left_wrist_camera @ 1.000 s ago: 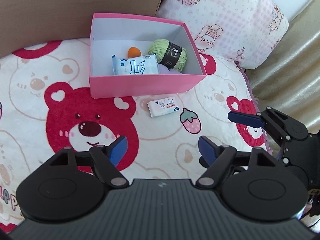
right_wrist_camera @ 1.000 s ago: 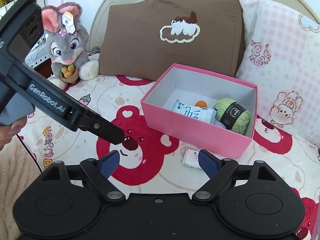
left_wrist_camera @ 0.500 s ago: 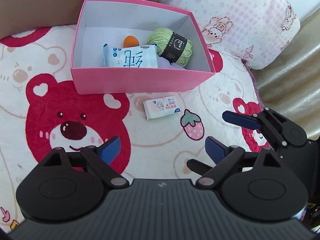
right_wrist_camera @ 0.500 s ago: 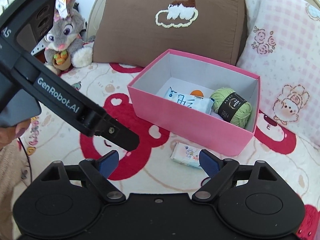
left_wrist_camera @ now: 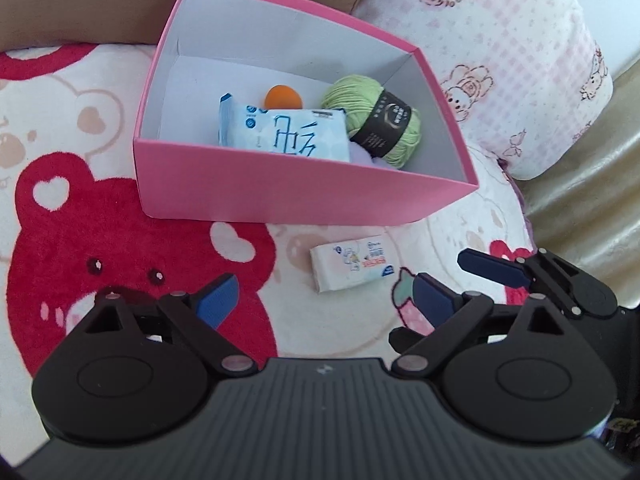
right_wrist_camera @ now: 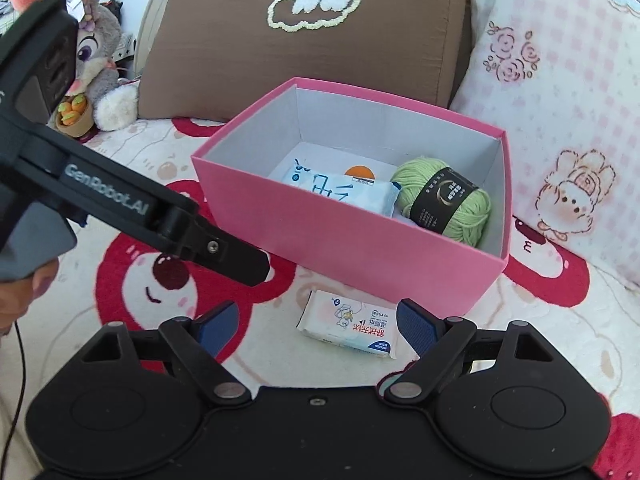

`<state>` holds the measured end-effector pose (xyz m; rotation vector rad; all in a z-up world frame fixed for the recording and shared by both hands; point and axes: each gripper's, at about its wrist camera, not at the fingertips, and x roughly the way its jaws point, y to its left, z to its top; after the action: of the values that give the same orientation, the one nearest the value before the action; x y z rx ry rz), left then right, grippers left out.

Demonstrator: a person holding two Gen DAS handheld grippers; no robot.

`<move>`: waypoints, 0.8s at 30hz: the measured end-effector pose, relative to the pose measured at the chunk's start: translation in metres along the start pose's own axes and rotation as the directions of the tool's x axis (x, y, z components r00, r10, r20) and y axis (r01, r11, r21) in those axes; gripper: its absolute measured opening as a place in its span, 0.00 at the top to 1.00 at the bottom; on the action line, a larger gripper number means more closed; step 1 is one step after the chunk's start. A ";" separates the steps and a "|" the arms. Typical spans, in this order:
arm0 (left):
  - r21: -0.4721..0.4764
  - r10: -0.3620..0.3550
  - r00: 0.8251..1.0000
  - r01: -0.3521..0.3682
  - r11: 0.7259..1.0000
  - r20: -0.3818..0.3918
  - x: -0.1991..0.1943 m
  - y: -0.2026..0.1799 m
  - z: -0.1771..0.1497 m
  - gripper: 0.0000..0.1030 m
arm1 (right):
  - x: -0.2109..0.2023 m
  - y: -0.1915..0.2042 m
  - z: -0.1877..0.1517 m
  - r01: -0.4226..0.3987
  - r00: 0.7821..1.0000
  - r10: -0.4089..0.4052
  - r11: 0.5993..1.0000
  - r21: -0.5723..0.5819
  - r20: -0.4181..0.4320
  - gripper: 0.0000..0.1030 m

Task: Organize objects
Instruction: 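Lower the left gripper onto the small white tissue packet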

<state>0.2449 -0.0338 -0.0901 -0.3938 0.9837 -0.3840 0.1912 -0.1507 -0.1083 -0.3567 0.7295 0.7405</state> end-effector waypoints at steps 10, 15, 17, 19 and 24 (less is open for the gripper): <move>-0.003 0.018 0.999 -0.018 1.000 0.031 0.040 0.003 -0.012 0.10 | 0.039 0.006 -0.013 0.037 0.998 -0.036 0.999 0.011 -0.056 0.13; -0.026 0.005 0.999 -0.004 1.000 0.049 0.047 0.014 -0.010 0.10 | 0.053 0.011 -0.017 0.078 0.993 -0.079 0.997 -0.008 -0.084 0.13; -0.034 -0.008 0.998 0.010 0.999 0.063 0.048 0.017 -0.011 0.11 | 0.056 0.007 -0.016 0.083 0.993 -0.081 0.996 0.016 -0.087 0.13; -0.034 -0.021 0.996 0.024 0.999 0.083 0.050 0.018 -0.014 0.12 | 0.058 0.001 -0.016 0.086 0.993 -0.081 0.995 0.049 -0.085 0.13; -0.015 -0.027 0.998 0.028 0.999 0.063 0.060 0.013 -0.018 0.27 | 0.068 -0.016 -0.022 0.087 0.993 -0.077 0.990 0.112 -0.094 0.14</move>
<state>0.2615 -0.0540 -0.1483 -0.4320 0.9210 -0.3871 0.2264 -0.1407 -0.1714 -0.3140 0.8335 0.6046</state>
